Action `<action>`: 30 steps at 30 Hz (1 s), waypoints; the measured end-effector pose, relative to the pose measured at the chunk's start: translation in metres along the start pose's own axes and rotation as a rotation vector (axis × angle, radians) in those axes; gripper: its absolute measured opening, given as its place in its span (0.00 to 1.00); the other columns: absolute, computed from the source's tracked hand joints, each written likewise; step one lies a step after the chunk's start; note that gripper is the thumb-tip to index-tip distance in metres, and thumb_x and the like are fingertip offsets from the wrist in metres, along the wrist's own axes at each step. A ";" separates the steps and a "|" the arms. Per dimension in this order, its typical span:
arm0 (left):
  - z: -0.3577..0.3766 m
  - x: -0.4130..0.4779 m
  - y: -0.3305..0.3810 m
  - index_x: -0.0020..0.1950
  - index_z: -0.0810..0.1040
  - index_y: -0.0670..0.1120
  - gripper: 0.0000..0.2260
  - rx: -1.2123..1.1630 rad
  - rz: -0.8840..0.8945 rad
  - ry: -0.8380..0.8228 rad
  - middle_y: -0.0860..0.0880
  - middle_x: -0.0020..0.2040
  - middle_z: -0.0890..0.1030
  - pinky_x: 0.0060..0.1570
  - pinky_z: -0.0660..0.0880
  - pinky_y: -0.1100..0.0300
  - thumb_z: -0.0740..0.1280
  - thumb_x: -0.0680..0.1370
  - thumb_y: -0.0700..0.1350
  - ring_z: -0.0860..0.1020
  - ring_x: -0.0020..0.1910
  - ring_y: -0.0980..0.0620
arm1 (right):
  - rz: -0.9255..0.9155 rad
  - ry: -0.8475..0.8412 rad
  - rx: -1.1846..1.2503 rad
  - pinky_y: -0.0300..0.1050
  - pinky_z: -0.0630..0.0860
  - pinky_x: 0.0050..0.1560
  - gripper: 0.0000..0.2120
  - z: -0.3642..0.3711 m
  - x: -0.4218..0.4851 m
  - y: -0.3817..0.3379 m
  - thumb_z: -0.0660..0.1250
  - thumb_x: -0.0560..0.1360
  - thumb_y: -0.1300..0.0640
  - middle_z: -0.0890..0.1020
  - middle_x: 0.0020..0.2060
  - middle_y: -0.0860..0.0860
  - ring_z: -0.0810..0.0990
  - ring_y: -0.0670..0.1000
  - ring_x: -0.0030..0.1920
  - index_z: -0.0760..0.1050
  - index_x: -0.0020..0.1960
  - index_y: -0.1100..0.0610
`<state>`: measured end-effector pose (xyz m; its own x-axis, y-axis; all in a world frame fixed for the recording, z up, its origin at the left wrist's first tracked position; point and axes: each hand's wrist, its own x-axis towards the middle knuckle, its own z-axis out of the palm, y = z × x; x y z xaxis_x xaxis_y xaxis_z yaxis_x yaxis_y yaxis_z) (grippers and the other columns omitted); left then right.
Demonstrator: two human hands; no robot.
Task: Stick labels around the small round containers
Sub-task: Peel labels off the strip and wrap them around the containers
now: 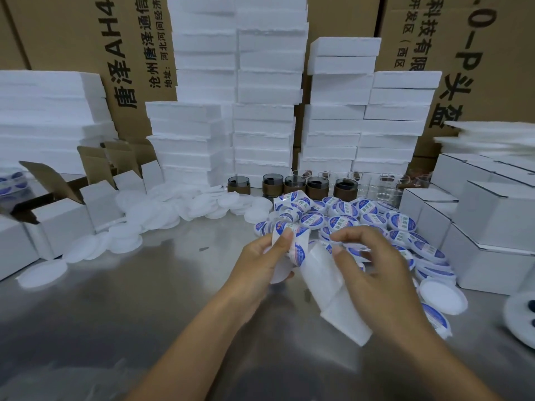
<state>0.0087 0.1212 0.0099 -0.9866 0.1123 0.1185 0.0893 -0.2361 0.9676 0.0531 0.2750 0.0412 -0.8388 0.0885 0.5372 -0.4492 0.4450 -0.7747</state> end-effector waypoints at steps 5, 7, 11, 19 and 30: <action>0.002 -0.001 0.003 0.53 0.82 0.44 0.21 -0.088 -0.003 -0.013 0.41 0.55 0.82 0.62 0.73 0.46 0.65 0.71 0.59 0.80 0.56 0.43 | 0.035 -0.176 -0.235 0.46 0.72 0.48 0.19 0.020 0.000 -0.011 0.55 0.68 0.33 0.79 0.38 0.43 0.77 0.45 0.44 0.69 0.41 0.48; 0.004 -0.003 0.003 0.54 0.81 0.43 0.22 -0.101 -0.025 -0.022 0.40 0.55 0.82 0.60 0.74 0.48 0.65 0.72 0.58 0.79 0.57 0.41 | -0.005 -0.246 -0.437 0.48 0.70 0.47 0.20 0.022 0.001 -0.008 0.55 0.67 0.31 0.76 0.34 0.44 0.75 0.49 0.43 0.69 0.41 0.48; 0.009 -0.004 0.003 0.52 0.82 0.43 0.19 -0.103 -0.046 -0.025 0.39 0.53 0.83 0.57 0.74 0.46 0.64 0.72 0.56 0.80 0.54 0.41 | 0.016 -0.363 -0.431 0.47 0.69 0.44 0.12 0.022 0.003 -0.004 0.67 0.67 0.44 0.76 0.30 0.48 0.73 0.51 0.39 0.74 0.37 0.53; -0.002 -0.003 0.005 0.52 0.83 0.46 0.12 -0.195 -0.088 -0.096 0.42 0.53 0.83 0.44 0.80 0.56 0.68 0.71 0.49 0.83 0.49 0.46 | 0.383 -0.545 0.178 0.40 0.76 0.39 0.09 0.004 -0.004 -0.008 0.65 0.76 0.57 0.85 0.37 0.51 0.82 0.46 0.37 0.82 0.41 0.51; 0.007 -0.007 0.015 0.62 0.76 0.40 0.17 -0.227 -0.228 -0.083 0.38 0.59 0.79 0.43 0.77 0.55 0.68 0.73 0.41 0.80 0.48 0.46 | 0.712 -0.778 0.623 0.41 0.78 0.43 0.14 -0.026 -0.052 -0.026 0.70 0.62 0.49 0.85 0.43 0.57 0.84 0.50 0.41 0.84 0.43 0.56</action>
<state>0.0179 0.1234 0.0249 -0.9624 0.2629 -0.0684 -0.1743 -0.4042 0.8979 0.1165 0.2822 0.0426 -0.8213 -0.5133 -0.2489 0.2936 -0.0062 -0.9559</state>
